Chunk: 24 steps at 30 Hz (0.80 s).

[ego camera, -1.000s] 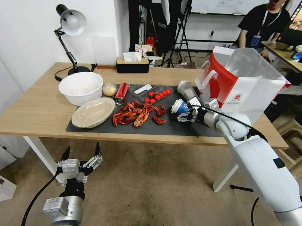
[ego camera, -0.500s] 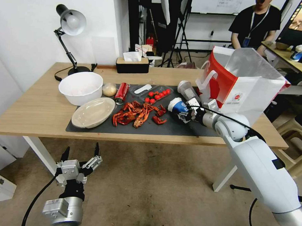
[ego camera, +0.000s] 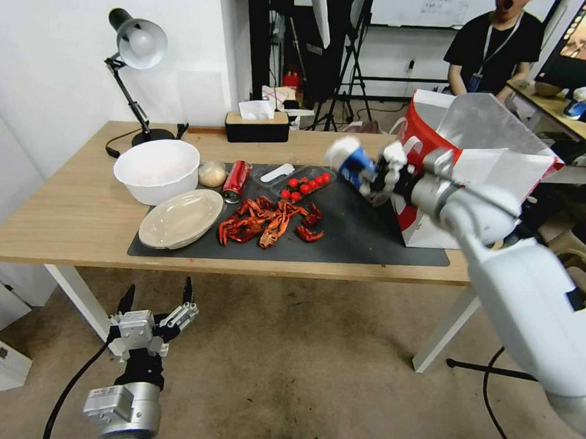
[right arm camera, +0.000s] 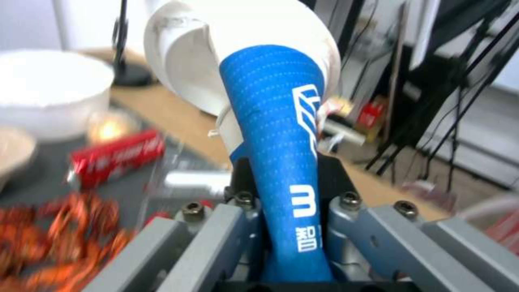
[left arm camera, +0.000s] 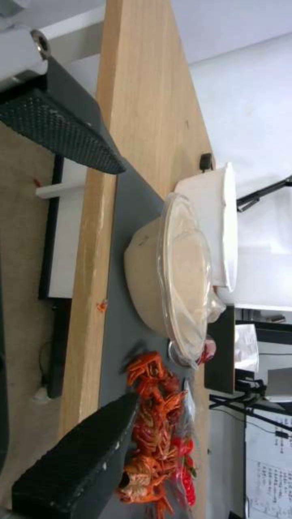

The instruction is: Pick up the trash from the table and place it into the takeout bag.

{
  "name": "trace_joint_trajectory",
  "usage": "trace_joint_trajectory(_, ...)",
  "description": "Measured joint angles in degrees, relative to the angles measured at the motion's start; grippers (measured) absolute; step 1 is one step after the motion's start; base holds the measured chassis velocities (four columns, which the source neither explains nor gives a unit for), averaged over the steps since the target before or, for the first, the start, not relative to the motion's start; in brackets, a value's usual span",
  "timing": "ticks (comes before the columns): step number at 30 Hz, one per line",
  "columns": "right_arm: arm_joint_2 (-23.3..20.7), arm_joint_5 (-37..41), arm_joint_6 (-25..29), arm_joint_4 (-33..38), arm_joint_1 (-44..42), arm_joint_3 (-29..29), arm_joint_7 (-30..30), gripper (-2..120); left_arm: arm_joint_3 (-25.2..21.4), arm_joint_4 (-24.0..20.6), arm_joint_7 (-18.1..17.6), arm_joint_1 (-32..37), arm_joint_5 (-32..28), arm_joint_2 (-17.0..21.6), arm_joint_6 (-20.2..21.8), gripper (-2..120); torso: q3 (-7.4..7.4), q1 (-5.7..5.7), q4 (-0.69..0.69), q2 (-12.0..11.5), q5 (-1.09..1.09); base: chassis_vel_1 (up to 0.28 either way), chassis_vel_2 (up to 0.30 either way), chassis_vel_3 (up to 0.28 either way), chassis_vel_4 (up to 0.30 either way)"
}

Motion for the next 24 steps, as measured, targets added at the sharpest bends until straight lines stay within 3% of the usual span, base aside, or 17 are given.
trace_joint_trajectory(9, -0.73, 4.31, -0.83, 0.26, 7.78, 1.44, 1.89, 5, -0.05, 0.02, -0.19, 0.08, 0.02, 0.02, -0.10, 100, 0.00, 0.00, 0.01, 0.00, 0.00, 0.000, 0.000, 0.000, 0.000)
trace_joint_trajectory(14, -2.18, 6.19, -1.79, -0.95, 13.80, 5.80, 5.55, 4, -0.15, 0.38, -0.35, 0.10, 0.09, -0.02, -0.32, 100, 0.01, 0.00, 0.01, 0.00, 0.02, 0.000, 0.000, 0.000, 0.000)
trace_joint_trajectory(16, -4.78, 8.39, -4.26, -0.94, 15.77, 8.35, 10.16, 4, -0.21, 0.39, -0.37, 0.00, 0.10, 0.02, -0.32, 100, 0.00, 0.00, 0.00, 0.00, 0.01, 0.000, 0.000, 0.000, 0.000)
trace_joint_trajectory(20, -7.50, 10.21, -4.80, -0.89, 15.47, 9.54, 14.78, 4, -0.21, 0.39, -0.37, -0.14, 0.09, 0.11, -0.32, 100, 0.00, -0.01, 0.00, 0.00, 0.00, 0.000, 0.000, 0.000, 0.000)
trace_joint_trajectory(24, -11.92, 12.15, -4.97, 0.03, 8.93, 12.13, 20.88, 4, 0.19, 0.61, -0.26, -0.30, 0.08, 0.29, -0.30, 100, 0.00, 0.00, -0.01, 0.00, 0.03, 0.000, 0.000, 0.000, 0.000)
